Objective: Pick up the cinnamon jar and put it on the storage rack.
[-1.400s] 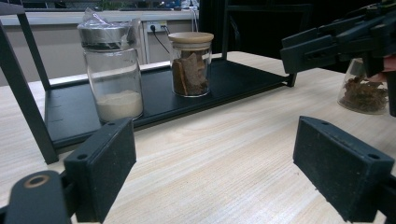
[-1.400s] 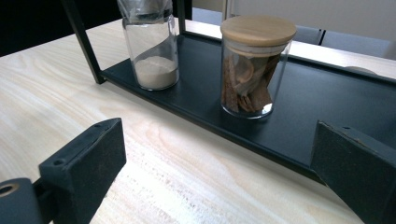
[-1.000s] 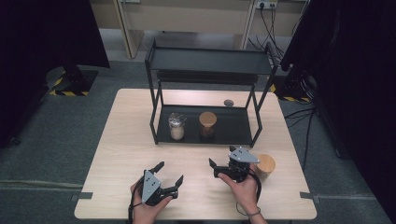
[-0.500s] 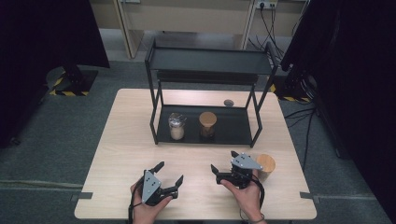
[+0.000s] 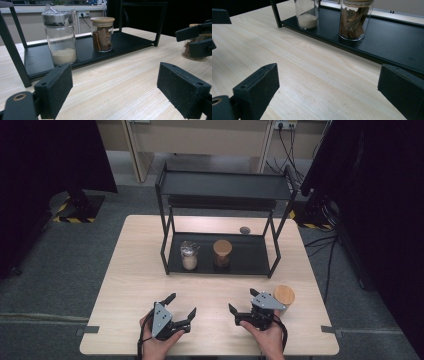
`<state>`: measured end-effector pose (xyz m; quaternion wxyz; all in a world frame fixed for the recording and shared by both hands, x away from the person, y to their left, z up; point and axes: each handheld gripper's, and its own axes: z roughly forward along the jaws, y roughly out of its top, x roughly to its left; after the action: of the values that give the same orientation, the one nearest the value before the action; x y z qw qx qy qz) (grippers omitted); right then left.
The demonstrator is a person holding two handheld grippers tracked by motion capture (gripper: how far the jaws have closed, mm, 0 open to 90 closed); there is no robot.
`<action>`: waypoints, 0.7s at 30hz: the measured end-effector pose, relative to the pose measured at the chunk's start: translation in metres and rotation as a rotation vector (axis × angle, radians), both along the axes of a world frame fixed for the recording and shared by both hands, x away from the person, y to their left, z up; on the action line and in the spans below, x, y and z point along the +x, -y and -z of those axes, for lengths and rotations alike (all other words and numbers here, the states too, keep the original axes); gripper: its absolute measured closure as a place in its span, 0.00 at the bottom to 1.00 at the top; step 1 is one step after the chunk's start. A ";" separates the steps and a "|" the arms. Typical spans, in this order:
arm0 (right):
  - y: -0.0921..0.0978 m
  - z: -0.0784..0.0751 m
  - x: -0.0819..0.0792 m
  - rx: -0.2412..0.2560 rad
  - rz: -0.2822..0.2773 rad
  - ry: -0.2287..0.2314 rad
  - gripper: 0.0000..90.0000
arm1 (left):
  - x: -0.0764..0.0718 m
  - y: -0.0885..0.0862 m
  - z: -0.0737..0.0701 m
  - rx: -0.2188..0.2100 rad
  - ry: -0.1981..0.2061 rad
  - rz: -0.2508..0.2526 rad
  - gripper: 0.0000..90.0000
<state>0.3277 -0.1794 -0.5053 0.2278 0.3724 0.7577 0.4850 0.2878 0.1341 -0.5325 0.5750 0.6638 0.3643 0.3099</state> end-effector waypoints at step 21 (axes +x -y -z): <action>0.016 0.008 -0.032 0.003 -0.015 -0.006 0.05 | 0.000 0.000 0.000 0.000 -0.002 -0.001 0.14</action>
<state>0.2959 -0.1954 -0.5133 0.2213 0.3684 0.7604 0.4868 0.2879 0.1342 -0.5325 0.5745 0.6640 0.3651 0.3094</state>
